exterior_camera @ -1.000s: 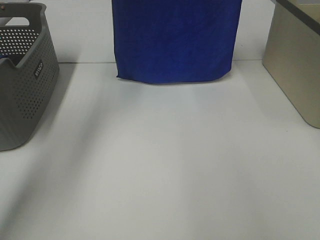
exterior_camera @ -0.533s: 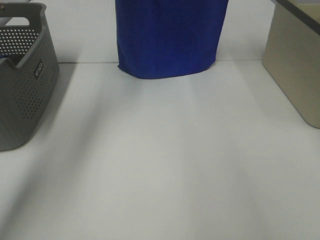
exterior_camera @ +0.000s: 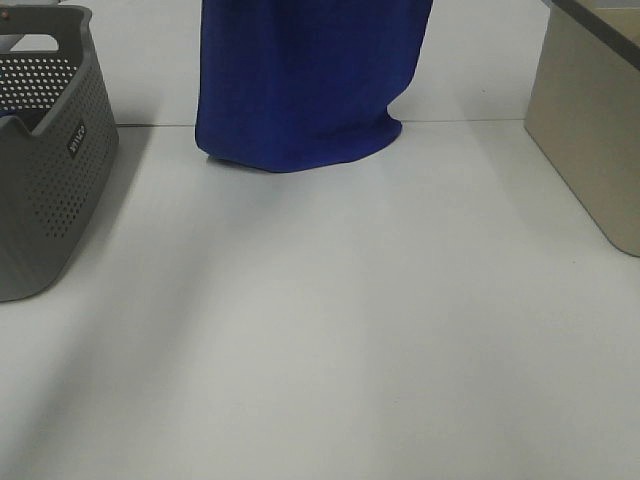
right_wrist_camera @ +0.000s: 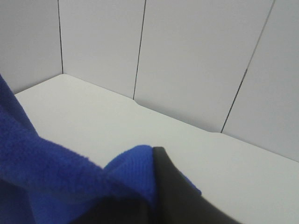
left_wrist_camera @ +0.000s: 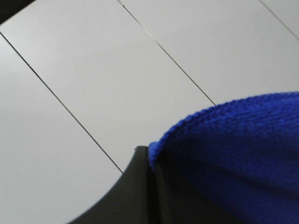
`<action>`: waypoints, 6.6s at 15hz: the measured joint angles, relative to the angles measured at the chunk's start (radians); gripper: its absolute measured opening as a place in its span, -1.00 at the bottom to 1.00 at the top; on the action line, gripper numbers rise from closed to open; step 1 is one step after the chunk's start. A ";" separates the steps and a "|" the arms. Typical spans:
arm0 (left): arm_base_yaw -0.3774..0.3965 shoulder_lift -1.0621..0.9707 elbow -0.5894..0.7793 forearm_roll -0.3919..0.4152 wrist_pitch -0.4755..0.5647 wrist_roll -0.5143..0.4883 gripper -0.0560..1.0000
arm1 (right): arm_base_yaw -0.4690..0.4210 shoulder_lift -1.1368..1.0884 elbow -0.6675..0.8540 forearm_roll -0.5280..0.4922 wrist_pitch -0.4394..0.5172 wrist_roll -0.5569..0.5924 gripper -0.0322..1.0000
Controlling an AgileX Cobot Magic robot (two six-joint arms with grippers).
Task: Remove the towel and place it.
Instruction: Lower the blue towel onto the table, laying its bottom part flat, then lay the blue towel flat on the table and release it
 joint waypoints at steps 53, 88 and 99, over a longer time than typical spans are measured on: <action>-0.255 -1.247 1.792 -0.954 1.087 -0.293 -0.89 | 0.011 -1.082 1.504 -0.001 0.631 0.285 -0.91; -0.479 -0.402 1.645 -1.002 1.034 -0.105 -0.89 | 0.007 -0.294 1.858 0.001 0.508 0.249 -0.91; -0.479 -0.396 1.643 -1.004 1.038 -0.104 -0.89 | 0.007 -0.203 1.812 0.070 0.440 0.181 -0.91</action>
